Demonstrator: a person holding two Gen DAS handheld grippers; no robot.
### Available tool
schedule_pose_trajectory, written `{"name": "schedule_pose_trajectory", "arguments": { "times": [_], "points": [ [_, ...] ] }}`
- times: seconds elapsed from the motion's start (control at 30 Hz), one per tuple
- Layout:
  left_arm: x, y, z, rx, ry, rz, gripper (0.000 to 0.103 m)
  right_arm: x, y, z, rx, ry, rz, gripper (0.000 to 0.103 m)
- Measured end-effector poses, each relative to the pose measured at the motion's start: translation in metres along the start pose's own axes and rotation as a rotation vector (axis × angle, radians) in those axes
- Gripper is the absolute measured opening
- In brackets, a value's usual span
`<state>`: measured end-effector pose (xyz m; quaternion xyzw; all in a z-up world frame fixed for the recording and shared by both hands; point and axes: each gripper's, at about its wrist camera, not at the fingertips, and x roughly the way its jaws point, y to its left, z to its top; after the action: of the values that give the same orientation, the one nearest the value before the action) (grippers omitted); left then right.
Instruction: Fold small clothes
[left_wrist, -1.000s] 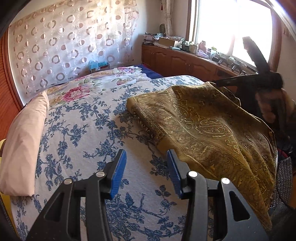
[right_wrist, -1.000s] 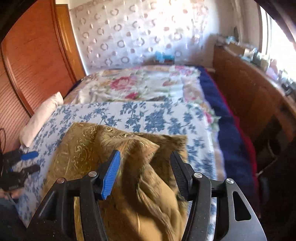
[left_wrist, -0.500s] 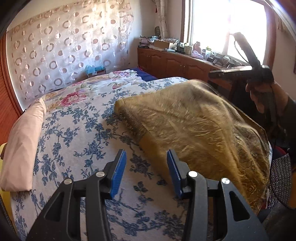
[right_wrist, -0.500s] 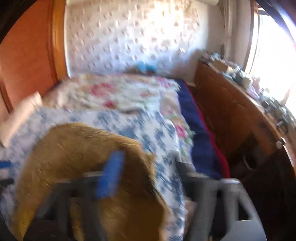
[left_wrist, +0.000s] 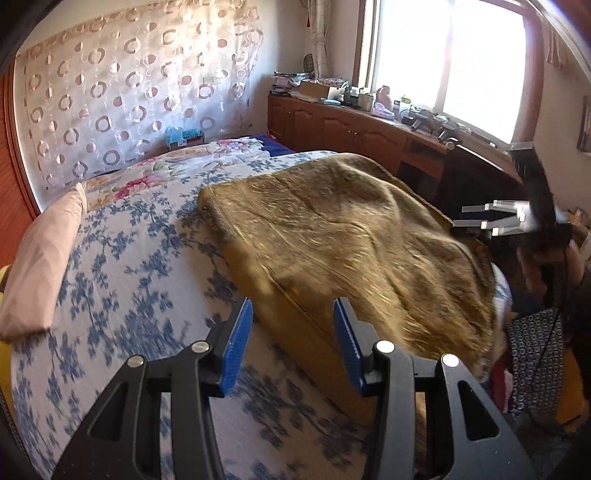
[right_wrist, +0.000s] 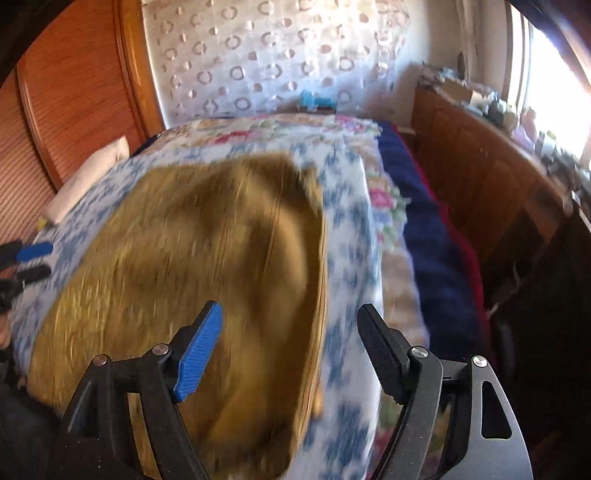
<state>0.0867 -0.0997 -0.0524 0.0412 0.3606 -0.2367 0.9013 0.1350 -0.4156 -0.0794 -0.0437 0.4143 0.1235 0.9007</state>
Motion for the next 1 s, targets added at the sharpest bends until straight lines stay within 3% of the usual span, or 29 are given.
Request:
{"name": "schedule_pose_trajectory", "arguments": {
  "times": [0.17, 0.57, 1.0],
  "points": [
    [0.001, -0.013, -0.006, 0.008, 0.036, -0.033, 0.045, -0.009, -0.001, -0.037, 0.035, 0.010, -0.001, 0.077],
    [0.033, -0.018, -0.037, -0.005, 0.171, -0.029, 0.045, -0.011, 0.001, -0.052, 0.079, 0.015, 0.025, 0.077],
    [0.025, -0.023, -0.048, 0.009, 0.158, -0.027, 0.045, -0.010, 0.017, -0.061, 0.039, 0.029, 0.016, 0.071]
  ]
}}
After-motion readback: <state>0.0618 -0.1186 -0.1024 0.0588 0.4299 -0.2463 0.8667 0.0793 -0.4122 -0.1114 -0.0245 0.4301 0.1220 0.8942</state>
